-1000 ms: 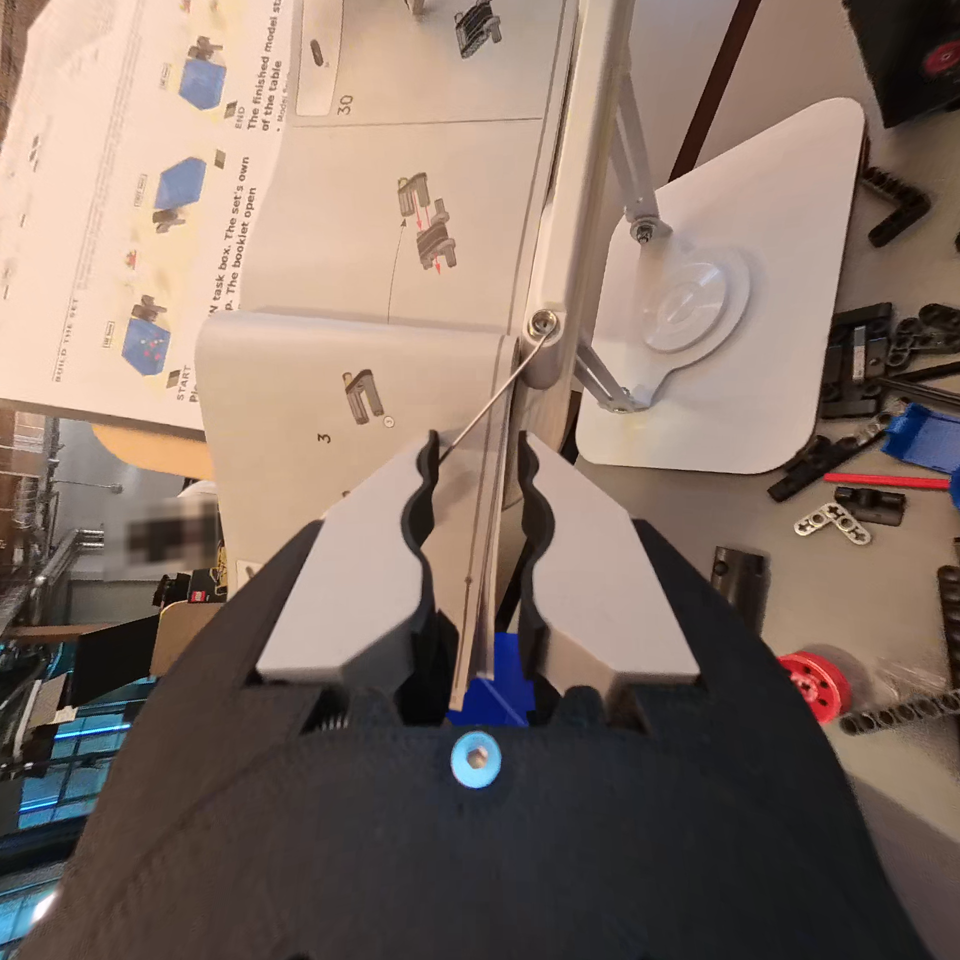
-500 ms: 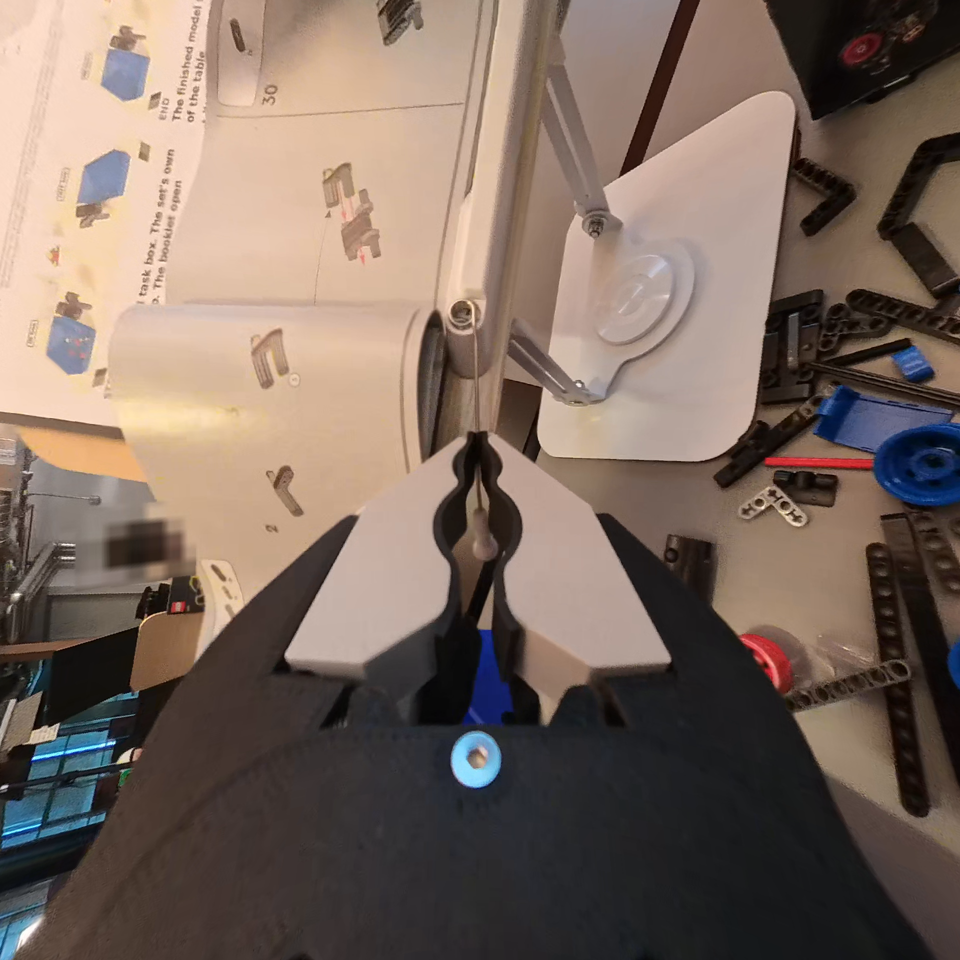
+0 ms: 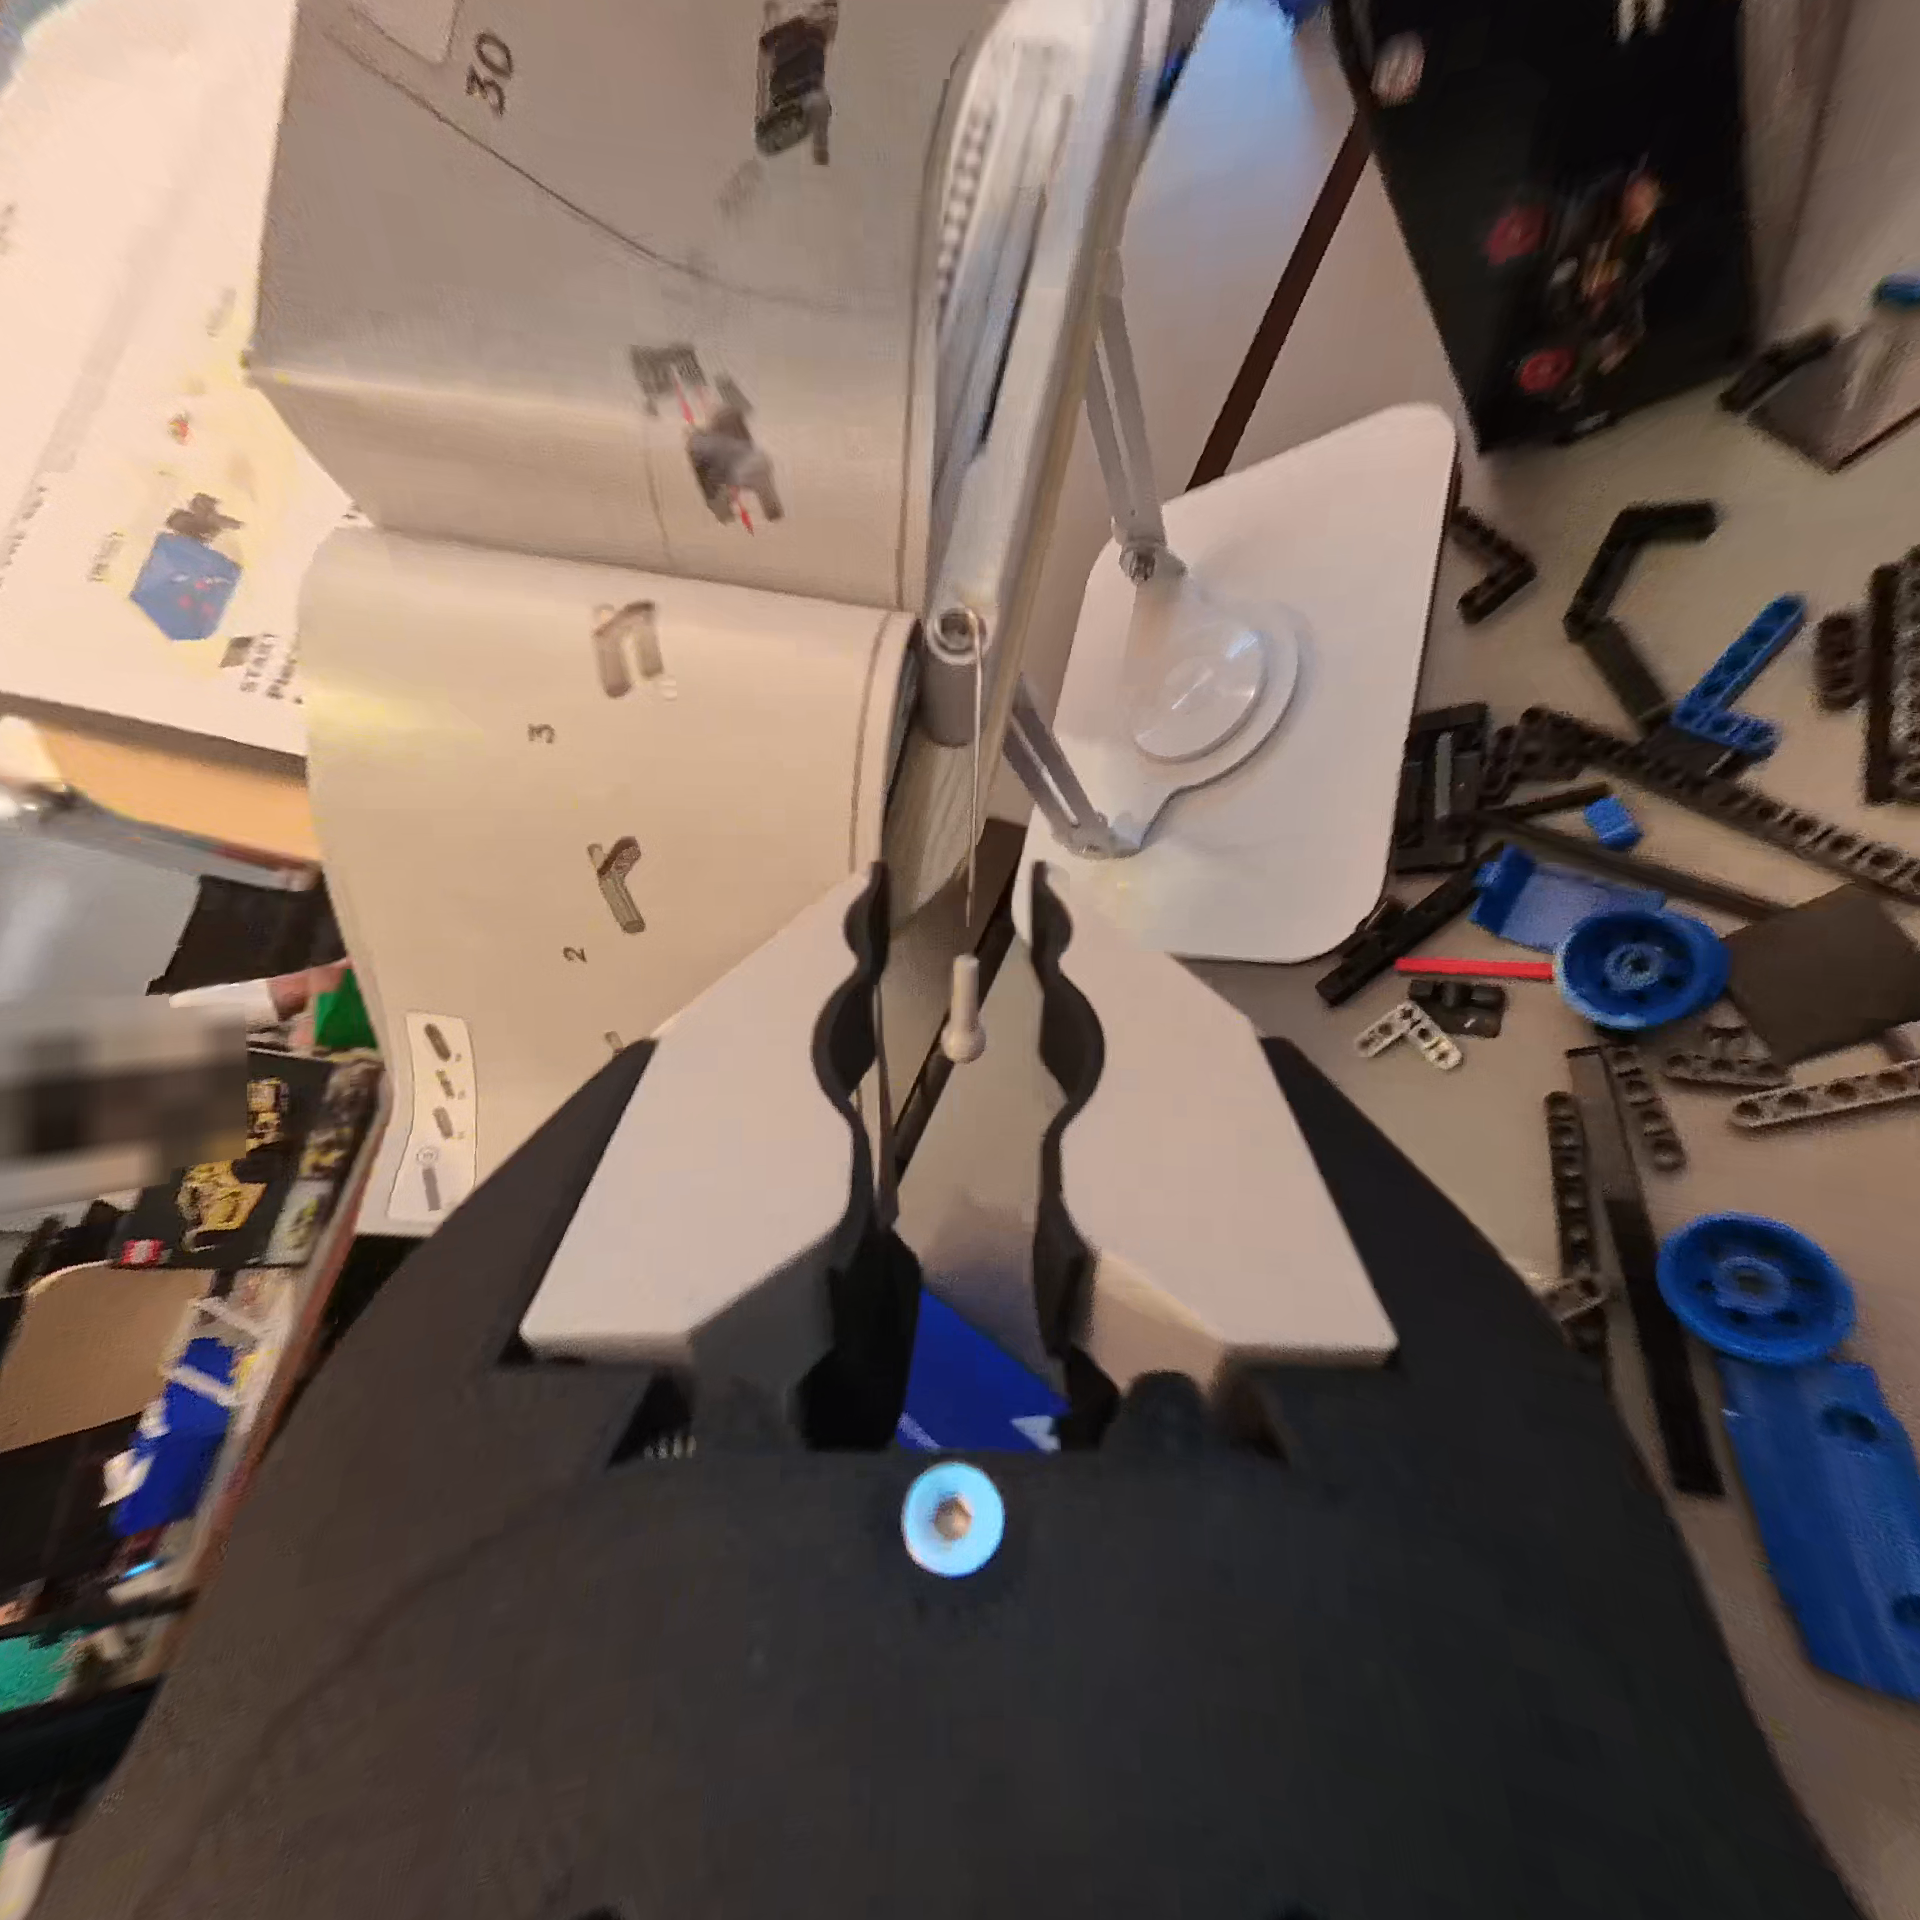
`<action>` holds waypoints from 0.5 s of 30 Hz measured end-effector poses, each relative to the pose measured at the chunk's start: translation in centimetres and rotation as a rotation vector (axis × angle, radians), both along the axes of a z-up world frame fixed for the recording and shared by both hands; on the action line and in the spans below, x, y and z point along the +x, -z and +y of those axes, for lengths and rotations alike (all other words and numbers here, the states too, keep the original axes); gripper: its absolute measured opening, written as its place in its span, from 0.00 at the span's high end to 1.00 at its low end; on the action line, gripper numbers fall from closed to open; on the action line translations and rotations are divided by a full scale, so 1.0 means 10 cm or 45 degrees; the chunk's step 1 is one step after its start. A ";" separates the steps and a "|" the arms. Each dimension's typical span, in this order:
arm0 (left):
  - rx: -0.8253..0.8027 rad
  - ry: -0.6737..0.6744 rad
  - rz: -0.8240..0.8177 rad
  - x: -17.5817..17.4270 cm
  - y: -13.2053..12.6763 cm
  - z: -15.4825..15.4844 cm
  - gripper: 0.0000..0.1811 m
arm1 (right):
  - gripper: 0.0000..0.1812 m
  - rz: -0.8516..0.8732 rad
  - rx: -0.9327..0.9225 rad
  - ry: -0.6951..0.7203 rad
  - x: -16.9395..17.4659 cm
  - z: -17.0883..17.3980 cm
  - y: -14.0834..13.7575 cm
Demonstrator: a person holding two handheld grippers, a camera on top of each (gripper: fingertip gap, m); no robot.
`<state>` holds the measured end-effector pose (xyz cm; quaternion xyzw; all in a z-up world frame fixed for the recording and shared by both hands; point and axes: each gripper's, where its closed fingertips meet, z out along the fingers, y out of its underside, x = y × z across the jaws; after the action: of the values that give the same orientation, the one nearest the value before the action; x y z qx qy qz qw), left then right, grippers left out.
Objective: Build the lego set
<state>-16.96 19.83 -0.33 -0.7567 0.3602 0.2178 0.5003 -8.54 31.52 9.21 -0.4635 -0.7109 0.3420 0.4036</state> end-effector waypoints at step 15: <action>0.160 0.205 -0.937 0.16 -0.58 -0.33 0.69 | 0.96 0.038 -0.254 -0.299 -1.20 -1.57 -0.12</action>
<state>-15.38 16.52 5.52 -0.7213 0.2007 -0.0870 0.6571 -20.53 15.80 10.41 -0.4099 -0.7166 0.4625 0.3234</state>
